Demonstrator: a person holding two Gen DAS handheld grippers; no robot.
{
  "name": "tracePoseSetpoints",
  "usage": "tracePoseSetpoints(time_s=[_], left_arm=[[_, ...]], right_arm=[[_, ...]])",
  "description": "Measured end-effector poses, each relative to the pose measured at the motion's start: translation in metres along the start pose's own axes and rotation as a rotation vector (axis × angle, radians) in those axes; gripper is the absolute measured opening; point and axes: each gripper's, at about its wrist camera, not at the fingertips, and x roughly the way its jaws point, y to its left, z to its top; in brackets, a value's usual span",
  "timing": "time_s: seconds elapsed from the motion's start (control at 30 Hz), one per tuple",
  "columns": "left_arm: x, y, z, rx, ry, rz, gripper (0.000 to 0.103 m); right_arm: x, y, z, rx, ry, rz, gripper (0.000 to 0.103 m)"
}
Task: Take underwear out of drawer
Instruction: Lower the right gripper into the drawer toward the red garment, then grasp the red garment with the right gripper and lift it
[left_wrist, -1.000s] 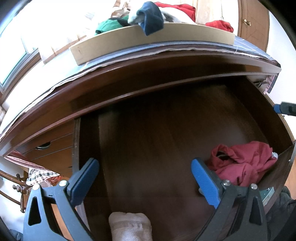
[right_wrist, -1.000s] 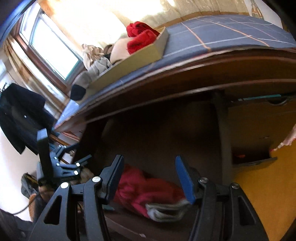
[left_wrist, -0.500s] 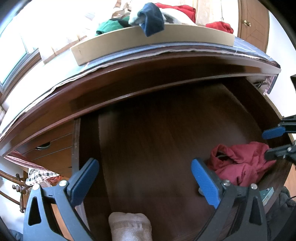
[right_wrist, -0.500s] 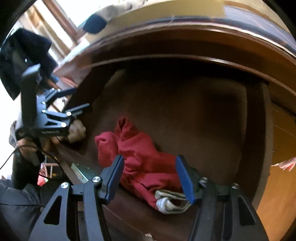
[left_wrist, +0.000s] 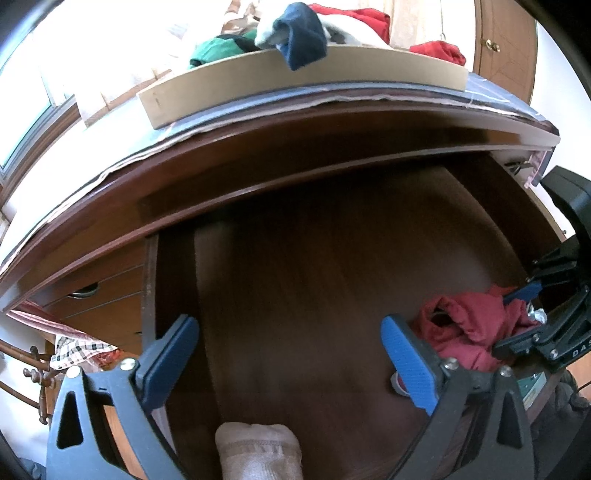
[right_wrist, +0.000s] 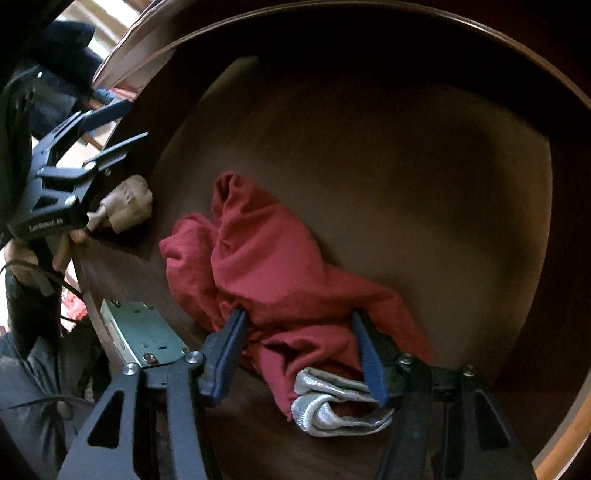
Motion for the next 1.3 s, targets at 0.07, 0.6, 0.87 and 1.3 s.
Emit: tracePoseSetpoints(time_s=[0.07,0.6,0.87,1.3], left_arm=[[0.000,0.000,0.000,0.001,0.001,0.000,0.100],[0.000,0.000,0.002,-0.003,0.002,-0.002,0.100],[0.000,0.000,0.002,-0.003,0.000,-0.003,0.100],[0.000,0.001,0.000,-0.015,-0.006,-0.002,0.100]], right_arm=[[0.005,0.005,0.001,0.010,-0.002,0.013,0.028],[-0.081,-0.054,-0.012,0.331,-0.474,0.259,0.013],[-0.064,-0.044,-0.015,0.268,-0.290,0.144,0.045],[-0.010,0.001,0.021,-0.001,-0.027,-0.136,0.075]])
